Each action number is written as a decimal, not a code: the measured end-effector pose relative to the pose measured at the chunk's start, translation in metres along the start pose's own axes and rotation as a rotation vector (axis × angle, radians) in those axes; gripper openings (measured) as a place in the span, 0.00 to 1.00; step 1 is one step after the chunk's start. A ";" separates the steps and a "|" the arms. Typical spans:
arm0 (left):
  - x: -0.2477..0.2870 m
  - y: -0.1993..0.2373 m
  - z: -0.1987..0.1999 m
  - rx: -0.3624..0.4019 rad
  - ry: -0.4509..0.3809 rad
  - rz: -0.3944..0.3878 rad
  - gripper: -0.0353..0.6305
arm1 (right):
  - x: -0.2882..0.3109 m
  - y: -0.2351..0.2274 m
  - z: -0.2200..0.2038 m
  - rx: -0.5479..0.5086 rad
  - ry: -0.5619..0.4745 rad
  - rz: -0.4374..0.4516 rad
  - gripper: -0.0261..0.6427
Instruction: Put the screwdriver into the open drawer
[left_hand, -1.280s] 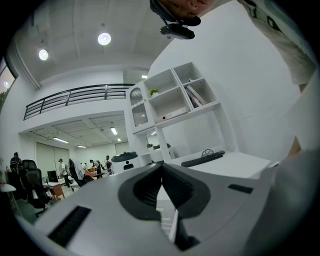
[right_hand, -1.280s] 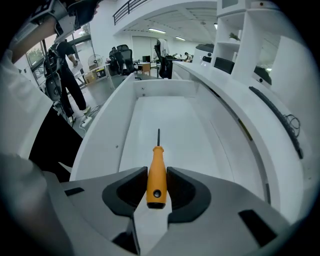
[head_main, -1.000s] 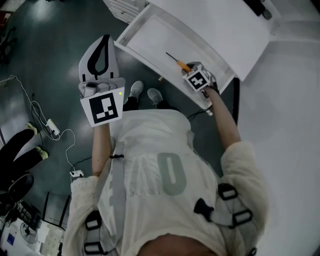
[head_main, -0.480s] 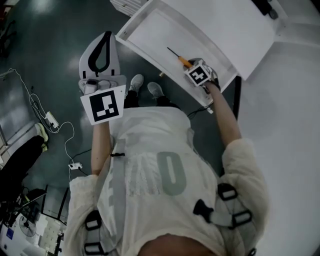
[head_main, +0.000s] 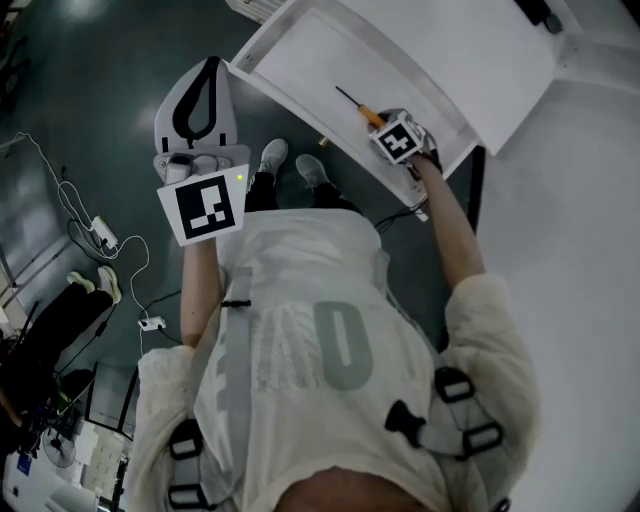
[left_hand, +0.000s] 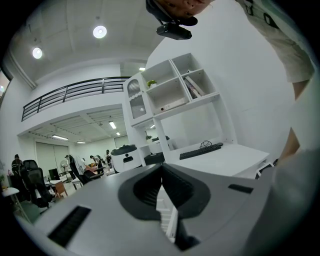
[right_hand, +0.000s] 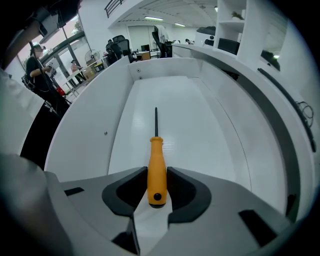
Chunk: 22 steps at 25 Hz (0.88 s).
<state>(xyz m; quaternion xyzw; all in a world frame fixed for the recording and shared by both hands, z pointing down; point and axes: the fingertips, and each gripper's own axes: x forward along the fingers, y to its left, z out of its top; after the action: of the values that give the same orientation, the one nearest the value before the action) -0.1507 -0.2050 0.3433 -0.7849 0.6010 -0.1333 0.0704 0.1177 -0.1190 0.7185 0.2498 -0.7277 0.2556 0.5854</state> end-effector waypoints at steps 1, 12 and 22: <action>0.001 -0.001 -0.001 -0.001 0.001 -0.002 0.06 | 0.000 0.000 0.000 0.003 0.003 0.005 0.21; -0.002 -0.009 -0.002 0.011 -0.003 -0.030 0.06 | -0.005 0.010 0.008 0.053 -0.085 0.083 0.27; -0.008 -0.001 -0.003 -0.007 -0.016 -0.019 0.06 | -0.005 0.026 0.009 0.039 -0.082 0.096 0.37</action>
<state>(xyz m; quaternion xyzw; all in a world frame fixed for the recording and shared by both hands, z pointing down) -0.1522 -0.1968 0.3451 -0.7917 0.5935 -0.1256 0.0712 0.0951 -0.1056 0.7100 0.2360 -0.7571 0.2870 0.5374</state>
